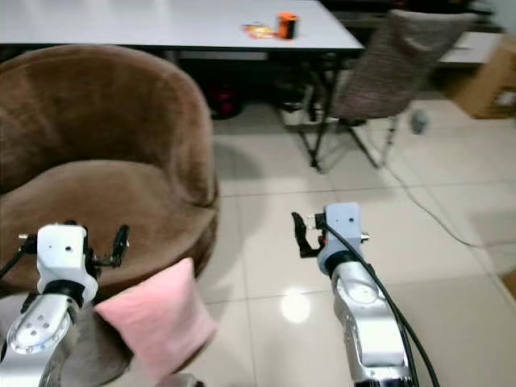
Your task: Move the pillow to the sofa from floor
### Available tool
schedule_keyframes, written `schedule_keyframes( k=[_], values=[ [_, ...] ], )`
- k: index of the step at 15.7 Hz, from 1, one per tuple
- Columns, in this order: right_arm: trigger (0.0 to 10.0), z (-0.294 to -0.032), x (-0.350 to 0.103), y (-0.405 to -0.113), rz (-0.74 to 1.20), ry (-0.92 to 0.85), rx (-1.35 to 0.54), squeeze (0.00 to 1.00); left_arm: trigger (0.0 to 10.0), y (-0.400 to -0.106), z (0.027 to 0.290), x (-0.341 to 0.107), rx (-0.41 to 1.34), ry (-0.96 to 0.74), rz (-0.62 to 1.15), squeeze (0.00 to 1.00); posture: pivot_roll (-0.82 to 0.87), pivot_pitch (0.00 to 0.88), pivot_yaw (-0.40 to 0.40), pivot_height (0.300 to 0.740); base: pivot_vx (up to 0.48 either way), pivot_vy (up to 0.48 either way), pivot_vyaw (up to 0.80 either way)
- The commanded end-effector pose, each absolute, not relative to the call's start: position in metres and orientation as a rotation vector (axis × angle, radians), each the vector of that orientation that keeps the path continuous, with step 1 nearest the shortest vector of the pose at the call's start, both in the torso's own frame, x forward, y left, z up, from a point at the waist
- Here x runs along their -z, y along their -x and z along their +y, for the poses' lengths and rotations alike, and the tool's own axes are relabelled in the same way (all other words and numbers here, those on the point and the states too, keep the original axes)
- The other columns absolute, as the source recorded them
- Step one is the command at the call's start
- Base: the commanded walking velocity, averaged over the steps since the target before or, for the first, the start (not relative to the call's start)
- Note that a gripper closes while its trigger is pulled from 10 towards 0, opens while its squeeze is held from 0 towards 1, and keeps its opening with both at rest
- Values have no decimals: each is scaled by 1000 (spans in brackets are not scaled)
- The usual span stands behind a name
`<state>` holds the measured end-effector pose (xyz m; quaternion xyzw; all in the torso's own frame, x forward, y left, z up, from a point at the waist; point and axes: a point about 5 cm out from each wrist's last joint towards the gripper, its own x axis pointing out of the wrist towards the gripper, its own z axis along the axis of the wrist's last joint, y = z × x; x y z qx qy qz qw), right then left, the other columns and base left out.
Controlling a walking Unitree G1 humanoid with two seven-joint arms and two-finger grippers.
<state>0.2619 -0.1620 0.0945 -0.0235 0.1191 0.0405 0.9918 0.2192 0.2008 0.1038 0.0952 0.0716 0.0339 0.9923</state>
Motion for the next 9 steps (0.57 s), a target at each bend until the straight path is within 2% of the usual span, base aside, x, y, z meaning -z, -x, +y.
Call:
schedule_keyframes(
  k=[1,6,7,9],
  values=[
    [10000,-168,-100,-261,186,43,-67,1000,10000,-223,194,-106,-13,-208,120,765,-87,0,4,740,0,0,800],
    [10000,-171,-96,-258,210,-13,11,1000,10000,-228,192,-113,53,-237,83,773,-90,0,16,740,0,0,800],
    [10000,-172,-94,-257,220,-15,23,1000,10000,-227,193,-111,45,-230,90,780,-90,0,24,740,0,0,569],
    [10000,-168,-96,-256,194,-49,9,1000,10000,-230,196,-114,44,-218,80,780,-88,0,28,740,0,0,0]
  ],
)
